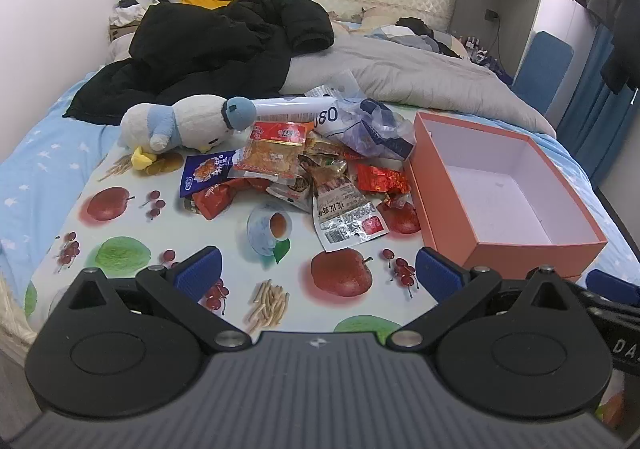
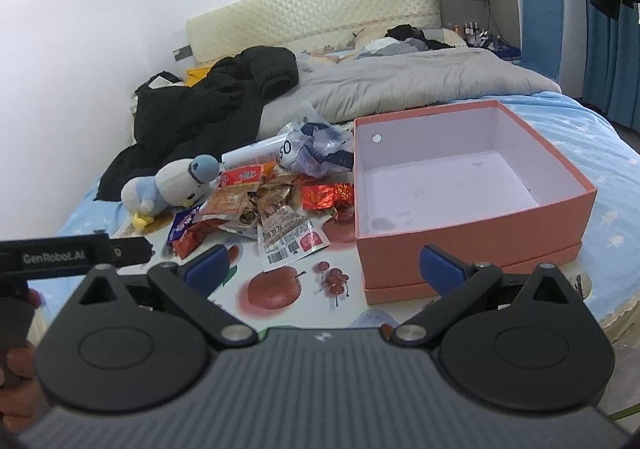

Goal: Organize snacks
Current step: 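Move both tools toward the snack pile beside the pink box, then grasp the brown jerky packet with the right gripper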

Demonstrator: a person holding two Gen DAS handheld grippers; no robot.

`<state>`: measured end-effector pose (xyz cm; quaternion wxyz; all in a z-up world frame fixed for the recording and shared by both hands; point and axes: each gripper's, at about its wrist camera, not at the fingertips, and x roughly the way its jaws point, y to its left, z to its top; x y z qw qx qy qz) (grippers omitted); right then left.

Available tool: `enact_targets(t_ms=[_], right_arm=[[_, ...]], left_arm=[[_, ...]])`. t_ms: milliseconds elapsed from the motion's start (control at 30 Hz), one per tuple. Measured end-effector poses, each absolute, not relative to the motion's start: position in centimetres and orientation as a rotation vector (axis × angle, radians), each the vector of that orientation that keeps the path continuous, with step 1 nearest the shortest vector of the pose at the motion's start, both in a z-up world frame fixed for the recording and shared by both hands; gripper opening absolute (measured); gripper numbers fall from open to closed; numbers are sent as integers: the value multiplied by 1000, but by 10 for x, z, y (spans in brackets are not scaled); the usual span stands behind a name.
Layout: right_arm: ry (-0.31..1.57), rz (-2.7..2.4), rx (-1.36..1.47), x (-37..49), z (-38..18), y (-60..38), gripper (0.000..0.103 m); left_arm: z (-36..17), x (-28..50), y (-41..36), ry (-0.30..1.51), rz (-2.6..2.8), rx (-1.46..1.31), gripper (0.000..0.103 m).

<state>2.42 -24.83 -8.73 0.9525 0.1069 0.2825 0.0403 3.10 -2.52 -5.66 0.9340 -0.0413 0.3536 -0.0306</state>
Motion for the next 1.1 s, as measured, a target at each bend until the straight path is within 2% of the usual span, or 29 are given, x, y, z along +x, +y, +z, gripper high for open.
enact_targets(t_ms=[767,833,900,1100], right_arm=[[633,175,177,50,-124,-224,103],[617,206,143,52,-125,-216,95],[592,229,74,53,-125,-203,73],[600,310,-7,70,-135,-177,67]], left_arm=[[-108,67,4,794,-70,-98,103],[-112,76,9,801,-75,-107,103],[-114,86,16,795,-78,-120,103],[-122,111,38,766,-63,-212,103]])
